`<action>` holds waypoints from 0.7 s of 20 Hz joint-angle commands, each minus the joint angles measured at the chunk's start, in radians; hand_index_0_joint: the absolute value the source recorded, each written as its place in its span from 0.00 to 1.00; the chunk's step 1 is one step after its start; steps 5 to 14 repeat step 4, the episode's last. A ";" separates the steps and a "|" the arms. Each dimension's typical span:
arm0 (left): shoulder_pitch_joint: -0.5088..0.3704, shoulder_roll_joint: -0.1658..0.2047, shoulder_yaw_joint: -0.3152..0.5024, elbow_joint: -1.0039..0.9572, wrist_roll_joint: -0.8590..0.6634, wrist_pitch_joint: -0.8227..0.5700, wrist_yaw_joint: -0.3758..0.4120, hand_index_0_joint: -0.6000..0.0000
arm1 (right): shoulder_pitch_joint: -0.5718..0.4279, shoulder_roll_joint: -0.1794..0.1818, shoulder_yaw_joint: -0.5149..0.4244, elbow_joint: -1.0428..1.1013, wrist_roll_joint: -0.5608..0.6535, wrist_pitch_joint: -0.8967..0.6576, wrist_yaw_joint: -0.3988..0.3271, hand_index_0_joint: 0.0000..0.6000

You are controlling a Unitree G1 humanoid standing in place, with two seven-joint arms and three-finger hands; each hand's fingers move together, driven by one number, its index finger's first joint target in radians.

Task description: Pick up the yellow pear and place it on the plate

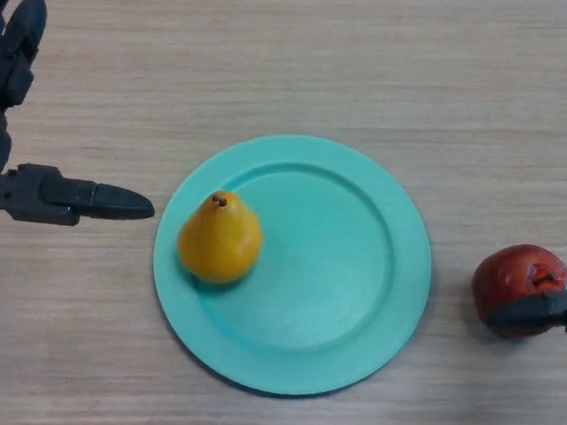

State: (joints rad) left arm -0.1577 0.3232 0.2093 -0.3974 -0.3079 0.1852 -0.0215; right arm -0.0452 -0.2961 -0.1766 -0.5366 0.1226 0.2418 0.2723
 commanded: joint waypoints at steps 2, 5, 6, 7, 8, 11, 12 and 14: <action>-0.014 0.042 0.071 -0.076 0.034 -0.097 -0.012 1.00 | -0.012 -0.017 -0.058 -0.056 -0.013 -0.141 0.015 0.00; -0.008 0.036 0.063 -0.082 0.072 -0.105 -0.018 1.00 | 0.006 -0.010 -0.059 -0.049 -0.027 -0.172 0.014 0.00; -0.008 0.036 0.063 -0.082 0.072 -0.105 -0.018 1.00 | 0.006 -0.010 -0.059 -0.049 -0.027 -0.172 0.014 0.00; -0.008 0.036 0.063 -0.082 0.072 -0.105 -0.018 1.00 | 0.006 -0.010 -0.059 -0.049 -0.027 -0.172 0.014 0.00; -0.008 0.036 0.063 -0.082 0.072 -0.105 -0.018 1.00 | 0.006 -0.010 -0.059 -0.049 -0.027 -0.172 0.014 0.00; -0.008 0.036 0.063 -0.082 0.072 -0.105 -0.018 1.00 | 0.006 -0.010 -0.059 -0.049 -0.027 -0.172 0.014 0.00; -0.008 0.036 0.063 -0.082 0.072 -0.105 -0.018 1.00 | 0.006 -0.010 -0.059 -0.049 -0.027 -0.172 0.014 0.00; -0.008 0.036 0.063 -0.082 0.072 -0.105 -0.018 1.00 | 0.006 -0.010 -0.059 -0.049 -0.027 -0.172 0.014 0.00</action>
